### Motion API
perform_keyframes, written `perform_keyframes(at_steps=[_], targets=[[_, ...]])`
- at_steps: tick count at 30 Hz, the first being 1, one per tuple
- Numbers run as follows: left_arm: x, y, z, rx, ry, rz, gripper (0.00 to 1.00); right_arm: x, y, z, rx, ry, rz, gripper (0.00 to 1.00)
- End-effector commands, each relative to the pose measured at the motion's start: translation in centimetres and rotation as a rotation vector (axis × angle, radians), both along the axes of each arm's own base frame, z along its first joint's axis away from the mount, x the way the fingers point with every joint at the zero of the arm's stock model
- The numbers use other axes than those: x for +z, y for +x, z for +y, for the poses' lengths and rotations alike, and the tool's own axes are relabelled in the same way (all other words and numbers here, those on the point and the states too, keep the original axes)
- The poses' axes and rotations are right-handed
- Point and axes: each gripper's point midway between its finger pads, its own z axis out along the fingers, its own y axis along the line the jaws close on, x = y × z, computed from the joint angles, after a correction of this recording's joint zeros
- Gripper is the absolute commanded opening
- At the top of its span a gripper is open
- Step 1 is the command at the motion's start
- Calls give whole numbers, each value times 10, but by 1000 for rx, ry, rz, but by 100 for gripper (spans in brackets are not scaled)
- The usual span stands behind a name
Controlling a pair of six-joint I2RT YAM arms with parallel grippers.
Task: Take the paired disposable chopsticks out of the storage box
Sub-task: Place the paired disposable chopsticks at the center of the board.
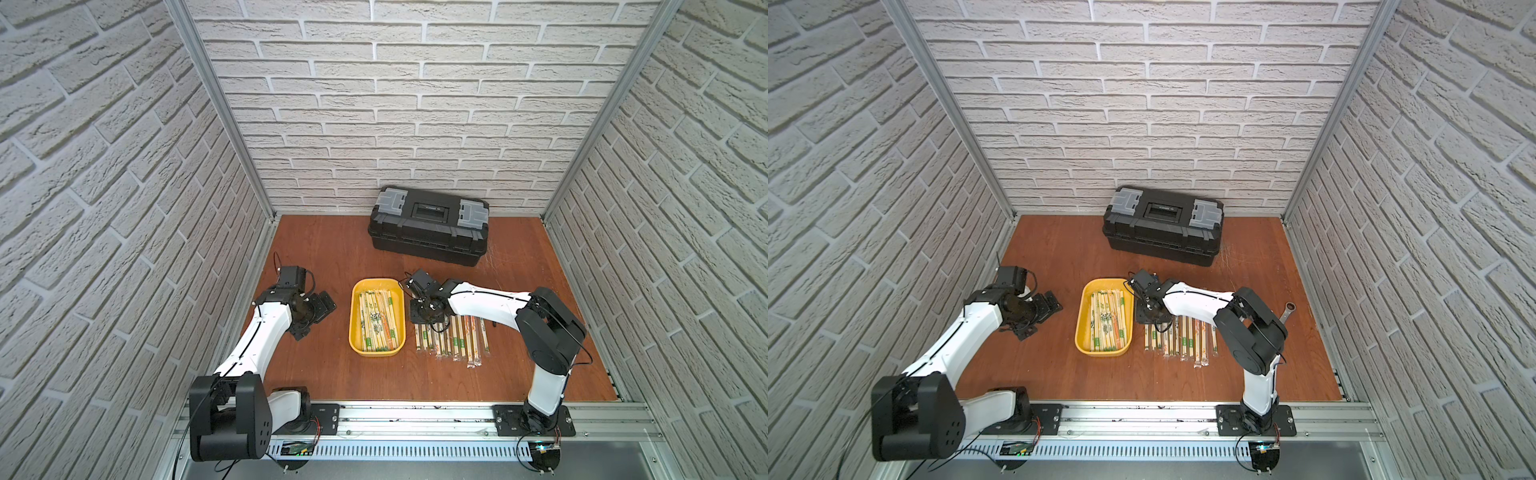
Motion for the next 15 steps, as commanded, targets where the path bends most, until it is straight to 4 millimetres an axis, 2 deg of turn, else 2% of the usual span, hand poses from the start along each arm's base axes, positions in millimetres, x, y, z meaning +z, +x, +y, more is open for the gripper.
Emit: perform_keyframes(at_steps=[1,8,15], targets=[[4,1,0,5,7,-11,98,1,-1,-1,4,-4,-12,24],[3,2,0,3,9,-12,98,18,-8,3,24,22,-23,25],[4,5,1,-6,14,-14,98,26,-16,21,61,38,-26,25]])
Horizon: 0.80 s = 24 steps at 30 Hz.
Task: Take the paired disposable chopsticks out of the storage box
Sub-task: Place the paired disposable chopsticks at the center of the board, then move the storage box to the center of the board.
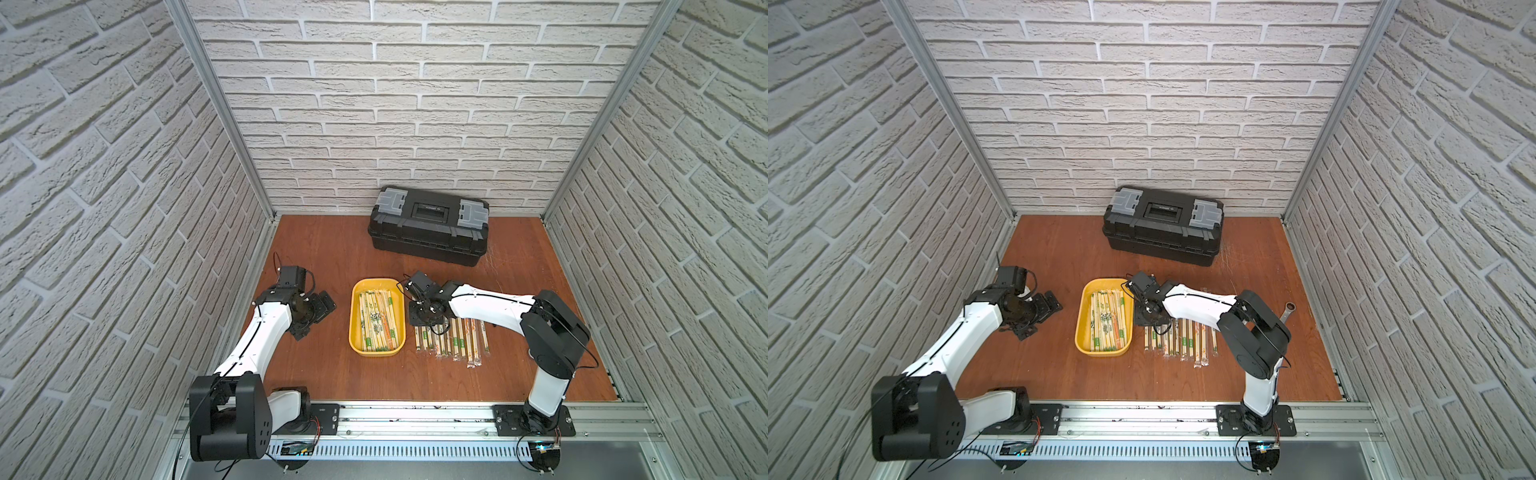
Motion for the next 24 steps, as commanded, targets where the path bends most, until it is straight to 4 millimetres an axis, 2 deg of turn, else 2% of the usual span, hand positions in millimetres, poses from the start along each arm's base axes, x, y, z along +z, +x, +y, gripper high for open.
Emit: perform_keyframes(at_steps=[1,12,20,21,24], targets=[[4,5,1,-14,15,-15,98,17,-1,13,22,30,-20,25],[21,11,2,-35,26,-45,98,29,6,79,101,116,-22,25],[36,13,-5,-55,5,-75,98,35,5,104,125,183,-18,25],[37,13,-7,-59,2,-78,98,23,4,106,127,171,1,25],[41,15,-17,-84,-4,-89,98,26,2,107,132,178,-3,25]])
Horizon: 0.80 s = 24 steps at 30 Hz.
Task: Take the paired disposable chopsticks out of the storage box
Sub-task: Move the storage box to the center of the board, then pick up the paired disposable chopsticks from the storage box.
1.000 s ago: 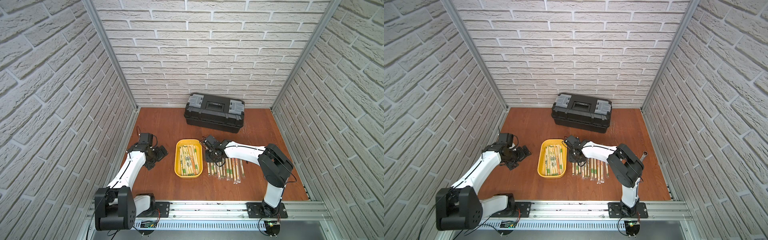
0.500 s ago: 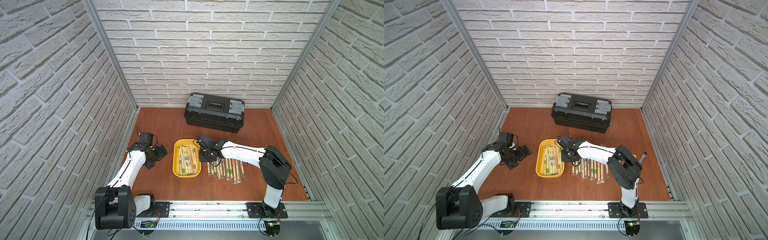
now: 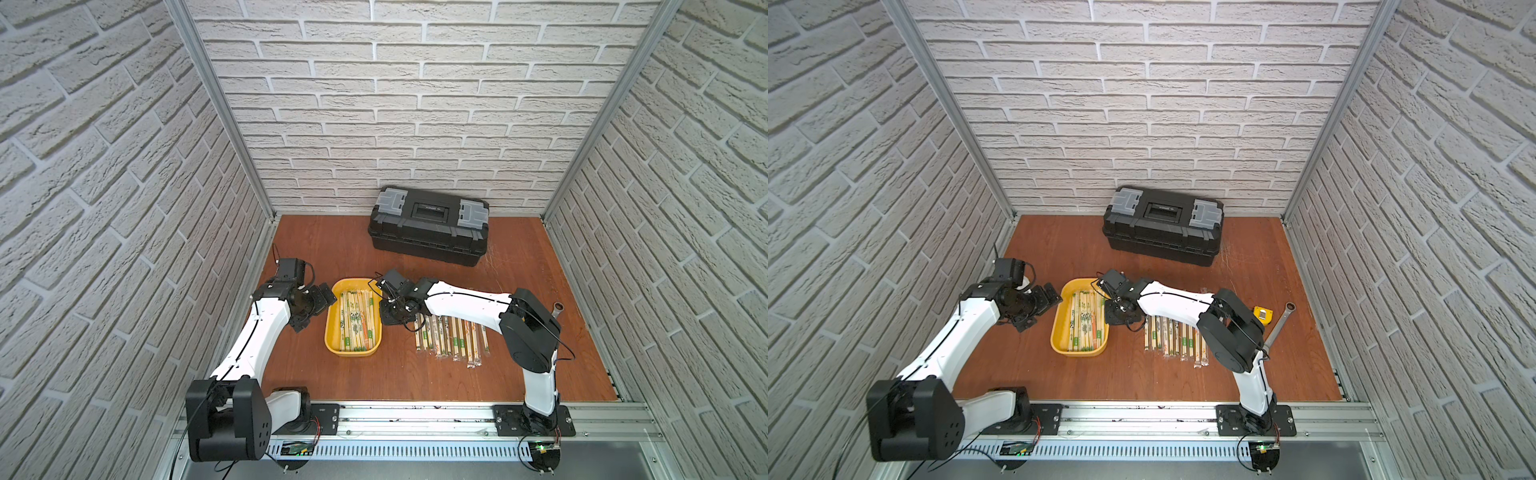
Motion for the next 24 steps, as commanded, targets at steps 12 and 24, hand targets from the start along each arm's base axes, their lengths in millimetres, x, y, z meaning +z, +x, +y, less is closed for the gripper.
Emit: perform_keyframes(at_steps=[12,24], targets=[[4,14,-52,-176,105,23,93,39,0,-47,-51,83,-98,25],[-25,38,-83,-240,168,97,53,57,-7,-81,-64,180,-143,36]])
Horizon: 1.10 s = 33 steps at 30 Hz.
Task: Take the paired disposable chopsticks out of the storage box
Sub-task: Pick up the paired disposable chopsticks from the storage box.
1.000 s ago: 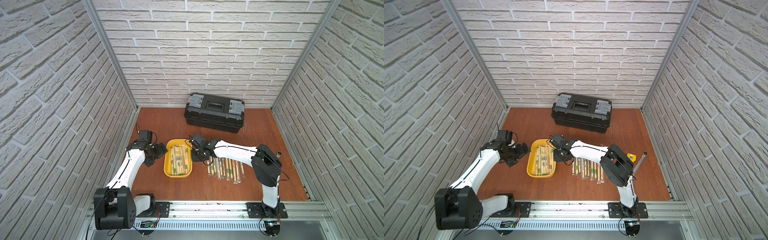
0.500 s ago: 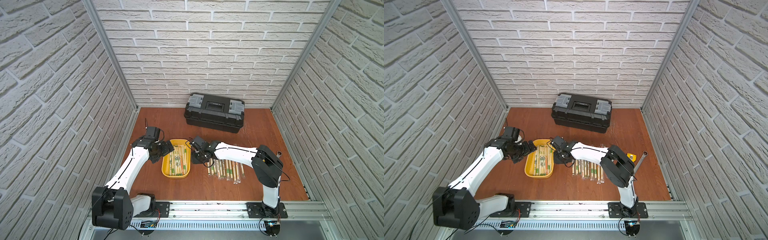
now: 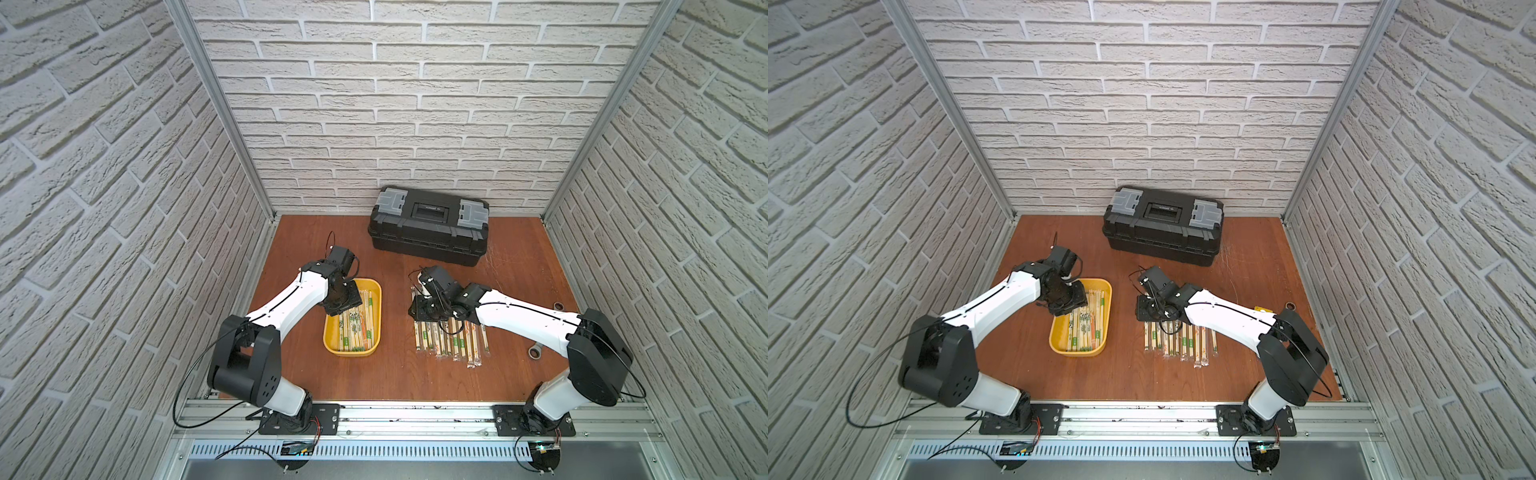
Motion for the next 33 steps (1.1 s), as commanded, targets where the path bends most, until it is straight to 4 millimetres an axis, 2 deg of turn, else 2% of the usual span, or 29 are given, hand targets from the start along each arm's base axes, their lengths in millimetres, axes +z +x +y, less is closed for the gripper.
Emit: perform_keyframes(at_steps=[1,6,8,10,13,22,25,33], targets=[[2,15,-7,-7,24,-26,52,13,1,5,31,62,-44,37],[-9,24,-18,-27,51,-7,50,13,-4,2,45,69,-44,39],[-14,26,-22,-39,62,6,44,11,-5,-2,40,62,-42,39],[-18,27,-25,-49,79,16,44,10,-6,-4,35,60,-38,39],[-25,28,-25,-57,105,27,35,8,-8,-7,28,57,-36,39],[-38,28,-22,-71,150,54,33,0,-9,-12,13,51,-23,38],[-41,29,-23,-78,152,59,27,-1,-8,-12,11,48,-20,38],[-49,30,-26,-90,157,74,25,-4,-8,-12,14,44,-16,38]])
